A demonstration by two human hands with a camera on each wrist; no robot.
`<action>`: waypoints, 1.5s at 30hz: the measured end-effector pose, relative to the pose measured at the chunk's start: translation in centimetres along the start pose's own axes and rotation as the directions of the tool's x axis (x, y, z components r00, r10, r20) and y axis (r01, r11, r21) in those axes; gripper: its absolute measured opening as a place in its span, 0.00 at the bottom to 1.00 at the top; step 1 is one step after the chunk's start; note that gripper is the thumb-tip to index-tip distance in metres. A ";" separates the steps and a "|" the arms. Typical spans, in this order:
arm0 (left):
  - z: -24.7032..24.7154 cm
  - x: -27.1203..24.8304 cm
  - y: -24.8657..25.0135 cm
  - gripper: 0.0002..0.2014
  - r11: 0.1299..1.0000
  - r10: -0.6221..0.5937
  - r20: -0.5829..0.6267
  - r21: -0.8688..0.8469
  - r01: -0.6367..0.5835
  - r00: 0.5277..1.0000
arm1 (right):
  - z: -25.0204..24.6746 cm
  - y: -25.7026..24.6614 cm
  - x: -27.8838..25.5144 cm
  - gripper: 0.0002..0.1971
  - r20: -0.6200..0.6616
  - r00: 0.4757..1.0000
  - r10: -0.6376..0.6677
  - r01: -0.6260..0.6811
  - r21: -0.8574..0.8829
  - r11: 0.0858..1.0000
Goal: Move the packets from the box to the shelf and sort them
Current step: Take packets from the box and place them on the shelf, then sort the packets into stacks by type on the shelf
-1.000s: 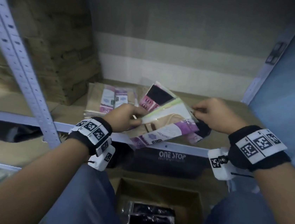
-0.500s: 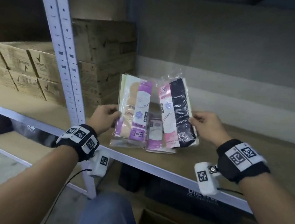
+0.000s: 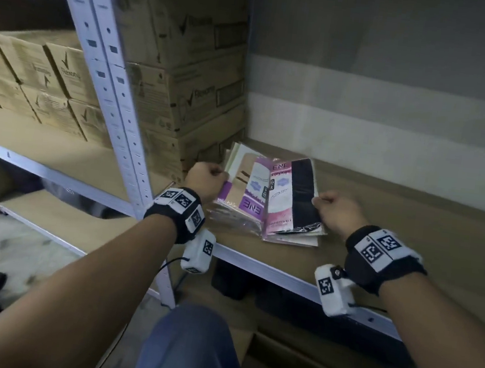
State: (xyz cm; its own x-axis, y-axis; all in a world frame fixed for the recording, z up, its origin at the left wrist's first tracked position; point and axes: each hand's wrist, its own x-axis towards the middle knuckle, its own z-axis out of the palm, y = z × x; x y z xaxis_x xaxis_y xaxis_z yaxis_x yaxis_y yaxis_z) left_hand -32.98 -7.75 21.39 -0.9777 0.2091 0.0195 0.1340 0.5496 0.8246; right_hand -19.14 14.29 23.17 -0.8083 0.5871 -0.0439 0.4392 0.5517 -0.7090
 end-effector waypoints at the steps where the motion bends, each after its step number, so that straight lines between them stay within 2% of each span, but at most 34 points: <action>1: 0.0 -0.2 0.2 0.13 0.999 -0.002 0.001 0.043 0.002 1.000 | 0.0 0.2 0.0 0.12 -0.005 1.000 0.005 -0.005 -0.025 1.000; 7: -0.8 -2.2 1.0 0.17 0.986 -0.014 0.015 0.168 0.012 1.000 | -1.4 0.5 -1.1 0.11 -0.034 0.999 0.009 -0.011 -0.057 0.998; 9: -1.2 -3.2 1.8 0.18 0.985 0.020 0.018 0.173 -0.023 1.000 | -2.1 0.6 -1.8 0.08 -0.039 0.999 -0.023 0.022 -0.025 0.999; 11: -1.2 -4.5 3.1 0.19 0.979 0.104 0.016 0.177 -0.106 0.994 | -2.6 0.8 -2.6 0.04 -0.044 0.997 -0.066 0.067 0.024 0.997; 15: -0.3 -7.8 6.1 0.16 0.934 0.306 0.055 0.173 -0.311 0.950 | -3.9 1.8 -5.1 0.07 -0.036 0.989 -0.143 0.143 0.004 0.990; 18: 1.2 -10.2 7.7 0.14 0.914 0.366 0.132 0.138 -0.382 0.921 | -5.3 3.2 -7.4 0.08 -0.040 0.983 -0.181 0.179 -0.057 0.982; 22: 4.2 -14.0 8.9 0.13 0.856 0.444 0.264 0.158 -0.493 0.856 | -6.9 5.3 -11.0 0.11 -0.069 0.978 -0.199 0.189 -0.130 0.973; 25: 6.4 -16.6 8.9 0.09 0.826 0.470 0.347 0.152 -0.543 0.812 | -7.5 7.5 -13.9 0.09 -0.041 0.984 -0.173 0.167 -0.118 0.979; 27: 8.0 -18.2 8.4 0.08 0.821 0.446 0.418 0.159 -0.548 0.791 | -7.3 9.7 -15.4 0.08 0.025 0.993 -0.116 0.118 -0.094 0.989; 29: 9.8 -19.8 7.2 0.08 0.811 0.398 0.536 0.173 -0.559 0.744 | -6.9 12.1 -16.6 0.07 0.087 0.995 -0.053 0.063 -0.110 0.992; 35: 17.0 -22.6 1.4 0.11 0.808 0.151 0.762 0.272 -0.522 0.630 | -3.5 19.5 -18.9 0.07 0.214 0.972 0.100 -0.051 -0.226 0.973; 39: 21.3 -23.6 -2.8 0.10 0.786 0.028 0.805 0.348 -0.511 0.592 | -0.2 23.6 -19.0 0.07 0.294 0.935 0.198 -0.101 -0.313 0.944; 41: 23.7 -23.9 -5.8 0.10 0.759 -0.048 0.827 0.395 -0.518 0.561 | 2.1 26.1 -18.6 0.07 0.353 0.898 0.263 -0.135 -0.348 0.928; 43: 25.6 -24.0 -8.6 0.05 0.725 -0.124 0.836 0.444 -0.527 0.534 | 3.9 28.0 -18.2 0.08 0.413 0.855 0.313 -0.160 -0.365 0.917; 45: 27.5 -23.8 -11.4 0.05 0.707 -0.153 0.842 0.459 -0.538 0.517 | 5.3 29.4 -17.9 0.09 0.457 0.819 0.347 -0.164 -0.393 0.905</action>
State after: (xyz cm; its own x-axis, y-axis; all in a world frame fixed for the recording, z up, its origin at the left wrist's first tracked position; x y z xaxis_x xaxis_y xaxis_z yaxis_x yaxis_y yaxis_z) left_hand -6.79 3.26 -3.97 -0.3901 0.7052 -0.5920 0.6947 0.6474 0.3134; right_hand 6.18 16.87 -0.58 -0.6891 0.4018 -0.6031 0.6838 0.6361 -0.3574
